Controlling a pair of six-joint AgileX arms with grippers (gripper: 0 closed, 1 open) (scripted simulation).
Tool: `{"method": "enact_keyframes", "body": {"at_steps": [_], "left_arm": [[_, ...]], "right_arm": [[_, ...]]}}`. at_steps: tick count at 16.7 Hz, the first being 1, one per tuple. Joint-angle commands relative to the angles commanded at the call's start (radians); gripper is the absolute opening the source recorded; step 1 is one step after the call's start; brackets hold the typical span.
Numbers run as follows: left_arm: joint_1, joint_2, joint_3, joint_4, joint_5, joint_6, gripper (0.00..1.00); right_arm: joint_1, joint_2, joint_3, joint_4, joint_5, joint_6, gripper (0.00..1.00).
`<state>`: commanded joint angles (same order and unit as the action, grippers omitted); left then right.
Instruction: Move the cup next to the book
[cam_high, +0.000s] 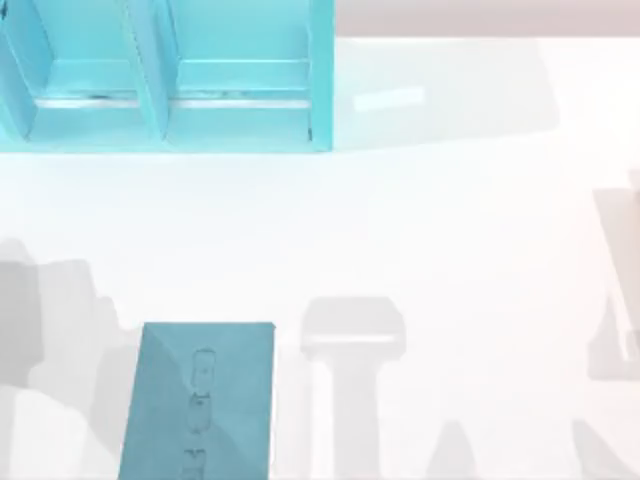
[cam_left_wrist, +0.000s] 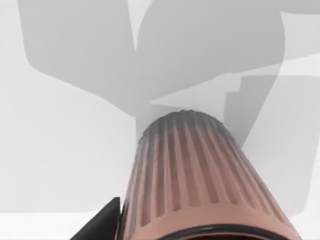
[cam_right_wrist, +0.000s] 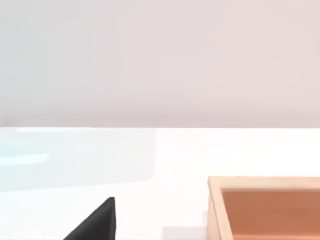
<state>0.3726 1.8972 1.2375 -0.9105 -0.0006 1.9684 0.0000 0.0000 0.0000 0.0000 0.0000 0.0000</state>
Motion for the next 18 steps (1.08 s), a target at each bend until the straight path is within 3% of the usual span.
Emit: {"method": "enact_keyframes", "body": {"at_steps": [11, 18], "left_arm": [[0.0, 0.0, 0.0, 0.0, 0.0, 0.0, 0.02], [0.0, 0.0, 0.0, 0.0, 0.0, 0.0, 0.0]], "right_arm": [[0.0, 0.0, 0.0, 0.0, 0.0, 0.0, 1.0], [0.0, 0.0, 0.0, 0.0, 0.0, 0.0, 1.0]]}}
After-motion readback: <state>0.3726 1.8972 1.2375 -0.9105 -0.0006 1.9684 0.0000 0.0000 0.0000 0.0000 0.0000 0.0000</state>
